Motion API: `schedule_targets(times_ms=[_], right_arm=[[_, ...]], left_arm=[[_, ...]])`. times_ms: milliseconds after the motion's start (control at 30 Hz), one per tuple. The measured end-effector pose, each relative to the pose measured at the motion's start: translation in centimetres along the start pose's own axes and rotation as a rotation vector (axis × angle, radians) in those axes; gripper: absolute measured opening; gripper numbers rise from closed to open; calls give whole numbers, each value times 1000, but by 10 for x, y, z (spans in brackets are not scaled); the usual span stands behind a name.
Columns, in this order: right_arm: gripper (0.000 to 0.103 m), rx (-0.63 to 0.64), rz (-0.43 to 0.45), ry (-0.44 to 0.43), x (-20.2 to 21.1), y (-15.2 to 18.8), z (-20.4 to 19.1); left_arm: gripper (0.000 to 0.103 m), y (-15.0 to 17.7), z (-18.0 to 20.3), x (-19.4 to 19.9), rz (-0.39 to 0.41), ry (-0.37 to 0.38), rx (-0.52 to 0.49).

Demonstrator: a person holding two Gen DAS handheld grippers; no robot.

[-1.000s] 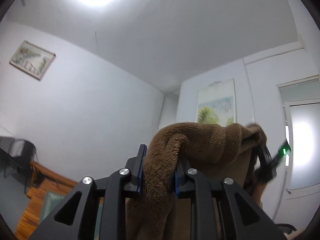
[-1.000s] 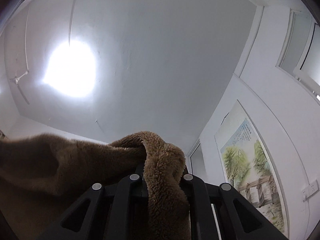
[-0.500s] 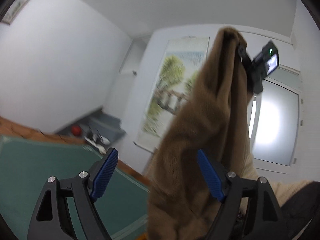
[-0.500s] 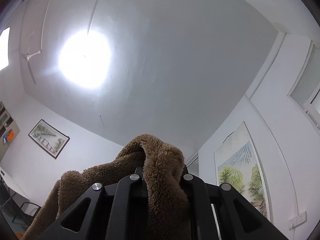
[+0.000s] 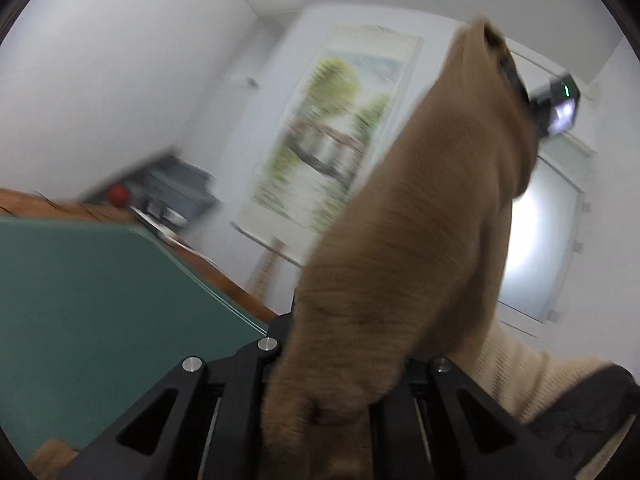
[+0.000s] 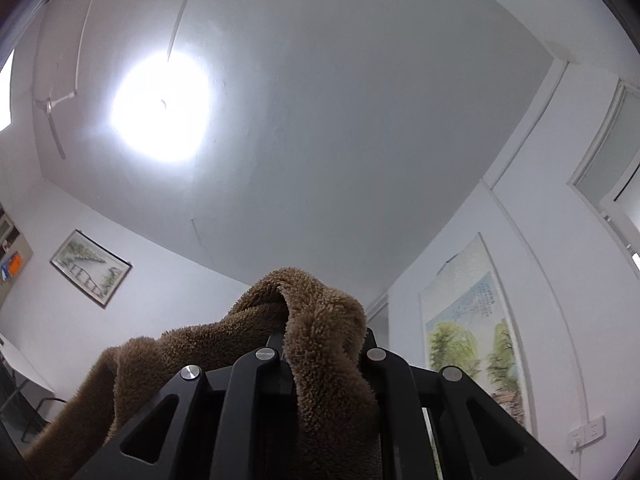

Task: Fold clothes

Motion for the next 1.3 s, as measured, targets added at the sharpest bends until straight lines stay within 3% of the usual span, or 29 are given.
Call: schedule_targets(times_ms=[167, 267, 367, 500, 667, 800, 1000, 1300], right_arm=[[13, -47, -55, 69, 12, 36, 33], [13, -23, -69, 94, 21, 53, 33], [13, -29, -63, 114, 31, 62, 36], [13, -54, -52, 117, 38, 68, 42], [13, -61, -36, 109, 42, 69, 42], [13, -65, -24, 102, 44, 70, 43], [13, -67, -97, 45, 19, 95, 23], [13, -46, -251, -45, -29, 167, -24]], left_arm=[[10, -59, 26, 100, 418, -164, -101], [11, -74, 68, 134, 580, -236, -239], [15, -72, 107, 146, 672, -303, -366], [23, -62, 140, 158, 738, -333, -465], [34, -56, 157, 180, 798, -387, -512], [40, -58, 147, 175, 798, -454, -512], [40, -75, 106, 135, 713, -529, -456], [40, -127, 16, 63, 587, -652, -354]])
Point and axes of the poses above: each gripper's, at about its wrist camera, not at the fingertips, and x roughly against the way its jaws point, z to its right, y to its underside, the point moved 1 cm from there along -x, roughly the way its jaws point, and after that the axes turned 12 degrees about x, right-handed, at the moved point
